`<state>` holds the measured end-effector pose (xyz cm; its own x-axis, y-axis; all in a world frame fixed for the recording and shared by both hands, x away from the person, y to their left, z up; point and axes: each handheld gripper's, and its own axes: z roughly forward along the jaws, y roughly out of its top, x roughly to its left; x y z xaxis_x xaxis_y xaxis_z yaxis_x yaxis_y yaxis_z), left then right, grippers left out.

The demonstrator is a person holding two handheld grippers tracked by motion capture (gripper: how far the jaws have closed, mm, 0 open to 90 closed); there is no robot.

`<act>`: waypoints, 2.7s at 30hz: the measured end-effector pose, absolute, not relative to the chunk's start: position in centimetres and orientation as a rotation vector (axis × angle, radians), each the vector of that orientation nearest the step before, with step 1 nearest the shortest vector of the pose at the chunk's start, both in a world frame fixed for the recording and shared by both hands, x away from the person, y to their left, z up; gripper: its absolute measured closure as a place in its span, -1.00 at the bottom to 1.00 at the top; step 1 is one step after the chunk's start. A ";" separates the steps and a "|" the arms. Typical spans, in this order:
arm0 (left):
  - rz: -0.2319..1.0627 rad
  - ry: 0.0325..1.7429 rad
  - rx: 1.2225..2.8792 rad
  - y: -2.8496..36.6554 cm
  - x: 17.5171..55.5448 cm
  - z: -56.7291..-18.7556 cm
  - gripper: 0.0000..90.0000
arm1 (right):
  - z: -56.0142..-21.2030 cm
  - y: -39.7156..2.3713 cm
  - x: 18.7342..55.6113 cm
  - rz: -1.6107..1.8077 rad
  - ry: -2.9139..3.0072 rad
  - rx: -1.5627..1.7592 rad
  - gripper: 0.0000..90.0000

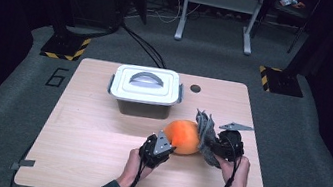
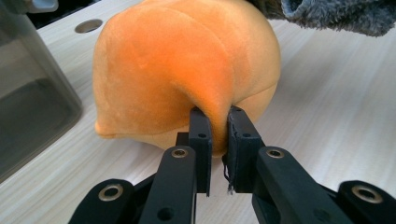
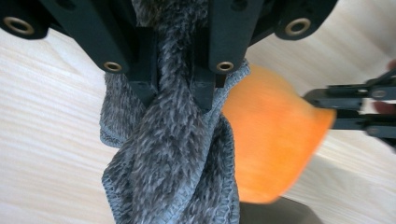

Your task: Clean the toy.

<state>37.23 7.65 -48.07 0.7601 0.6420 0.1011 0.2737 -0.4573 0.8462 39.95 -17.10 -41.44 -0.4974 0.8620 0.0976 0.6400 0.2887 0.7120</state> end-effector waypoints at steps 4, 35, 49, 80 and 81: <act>0.497 0.655 2.062 7.6 37.1 -47.7 0.82 | -40.4 -16.1 39.4 1.045 2.287 1.314 0.70; 0.428 0.695 2.075 8.5 37.5 -48.6 0.81 | -42.6 -14.8 41.2 0.914 2.276 1.332 0.71; 0.426 0.700 2.076 8.5 37.5 -48.8 0.80 | -46.6 -17.8 43.3 0.831 2.266 1.525 0.70; 0.441 0.700 2.065 8.2 37.7 -48.5 0.80 | -41.3 -11.5 39.7 1.033 2.388 1.160 0.66; 0.436 0.701 2.066 8.2 37.6 -48.5 0.80 | -41.4 -11.3 39.7 1.028 2.378 1.172 0.66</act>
